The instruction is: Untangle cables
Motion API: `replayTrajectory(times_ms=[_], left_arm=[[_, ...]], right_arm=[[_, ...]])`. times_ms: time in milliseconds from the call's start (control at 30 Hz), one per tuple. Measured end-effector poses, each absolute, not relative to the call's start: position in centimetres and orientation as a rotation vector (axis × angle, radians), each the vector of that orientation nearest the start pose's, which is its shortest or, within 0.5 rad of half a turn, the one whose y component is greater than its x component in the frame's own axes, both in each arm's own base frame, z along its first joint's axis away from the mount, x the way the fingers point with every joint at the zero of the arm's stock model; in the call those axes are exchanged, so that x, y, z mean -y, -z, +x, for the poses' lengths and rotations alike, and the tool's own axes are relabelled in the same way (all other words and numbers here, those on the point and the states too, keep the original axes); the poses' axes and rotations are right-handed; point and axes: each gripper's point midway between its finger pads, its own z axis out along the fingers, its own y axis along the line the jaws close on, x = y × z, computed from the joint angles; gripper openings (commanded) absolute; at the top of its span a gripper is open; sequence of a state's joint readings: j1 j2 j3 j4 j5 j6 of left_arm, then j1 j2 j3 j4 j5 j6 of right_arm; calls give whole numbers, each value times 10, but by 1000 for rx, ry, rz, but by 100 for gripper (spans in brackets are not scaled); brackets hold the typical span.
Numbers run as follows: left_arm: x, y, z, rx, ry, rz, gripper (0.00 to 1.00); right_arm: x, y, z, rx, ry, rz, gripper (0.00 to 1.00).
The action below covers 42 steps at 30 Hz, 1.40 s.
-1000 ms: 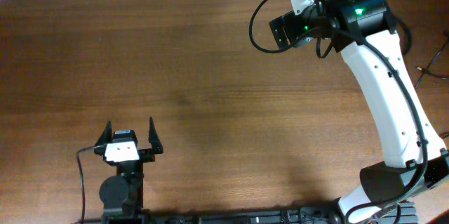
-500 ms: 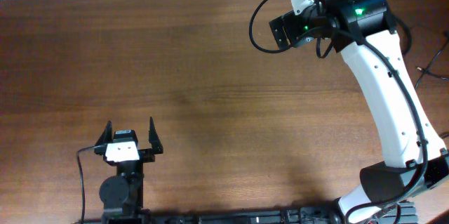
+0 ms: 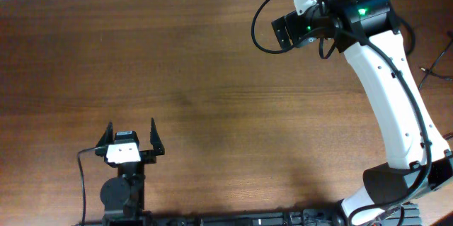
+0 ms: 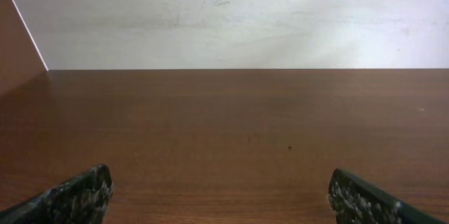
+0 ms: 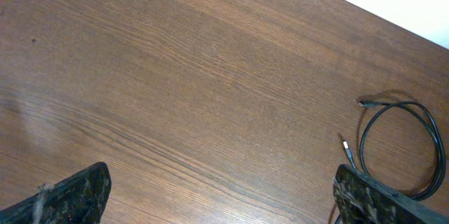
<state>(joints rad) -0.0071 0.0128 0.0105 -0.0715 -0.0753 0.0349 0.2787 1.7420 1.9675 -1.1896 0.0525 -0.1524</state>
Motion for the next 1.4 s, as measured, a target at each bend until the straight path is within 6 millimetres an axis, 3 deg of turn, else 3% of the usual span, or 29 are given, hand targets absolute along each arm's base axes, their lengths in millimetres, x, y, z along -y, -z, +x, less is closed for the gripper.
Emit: replayTrajectory(times_ms=[700,1000,1200,1400], left_arm=[[-11,-158,246,-1645,-83,-23,99],[-11,-158,246,-1645,-83,-23,99],[-11,-158,246,-1645,-83,-23,99],[-11,-158,246,-1645,-83,-23,99]], right_arm=[[-110,-285,416,-2479,17,-522,99],[-97,-286,420,-2465,133,-548,99],[-102,-301,435,-2376,121,-524,99],[-113,-338,438,-2171,38,-493,99]])
